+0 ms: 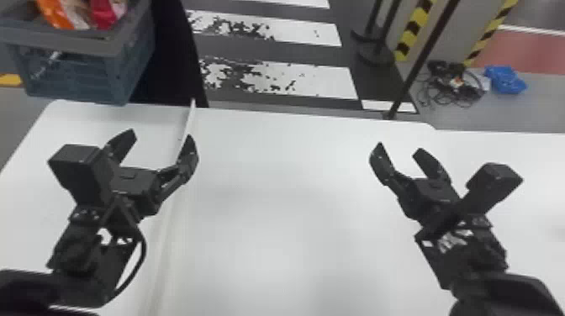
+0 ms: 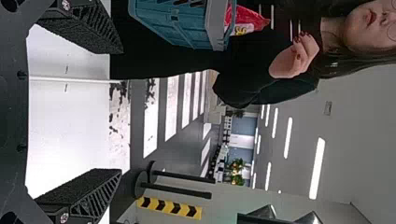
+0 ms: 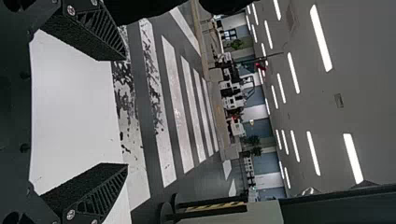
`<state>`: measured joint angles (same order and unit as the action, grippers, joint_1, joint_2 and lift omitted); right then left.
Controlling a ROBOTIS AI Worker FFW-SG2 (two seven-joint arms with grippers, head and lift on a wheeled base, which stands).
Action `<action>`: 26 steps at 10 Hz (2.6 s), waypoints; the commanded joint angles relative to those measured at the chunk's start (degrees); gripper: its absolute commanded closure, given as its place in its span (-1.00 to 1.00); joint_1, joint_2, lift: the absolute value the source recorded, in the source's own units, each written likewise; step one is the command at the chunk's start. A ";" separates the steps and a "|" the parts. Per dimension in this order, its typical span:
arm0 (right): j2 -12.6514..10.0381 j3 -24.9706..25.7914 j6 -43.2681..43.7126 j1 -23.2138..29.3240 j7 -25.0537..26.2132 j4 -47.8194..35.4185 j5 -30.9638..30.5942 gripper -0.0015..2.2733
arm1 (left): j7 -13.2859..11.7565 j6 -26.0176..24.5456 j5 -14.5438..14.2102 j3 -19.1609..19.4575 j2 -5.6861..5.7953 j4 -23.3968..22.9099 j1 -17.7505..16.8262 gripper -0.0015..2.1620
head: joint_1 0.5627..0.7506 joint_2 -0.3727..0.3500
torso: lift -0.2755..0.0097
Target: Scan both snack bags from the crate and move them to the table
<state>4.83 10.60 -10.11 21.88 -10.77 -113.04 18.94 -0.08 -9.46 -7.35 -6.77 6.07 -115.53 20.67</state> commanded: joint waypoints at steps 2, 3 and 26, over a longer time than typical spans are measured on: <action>0.00 0.21 2.06 0.97 -0.48 -0.87 -0.05 -0.90 | -0.01 0.01 0.05 0.26 0.08 -1.45 0.78 -0.92 | 0.41 -0.37 | 0.32; 0.00 0.12 3.65 1.41 -1.10 -0.87 -0.05 -0.90 | -0.01 0.01 0.05 0.53 0.08 -1.98 1.22 -0.92 | 0.41 -0.37 | 0.32; 0.09 0.21 4.53 3.79 -0.48 -2.89 1.45 -0.89 | 1.84 0.36 -3.20 13.10 0.70 -17.09 13.00 -0.92 | 0.41 -0.13 | 0.32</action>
<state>4.92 10.81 -5.59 25.65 -11.25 -115.98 20.38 1.71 -9.09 -9.65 4.81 6.89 -133.27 33.51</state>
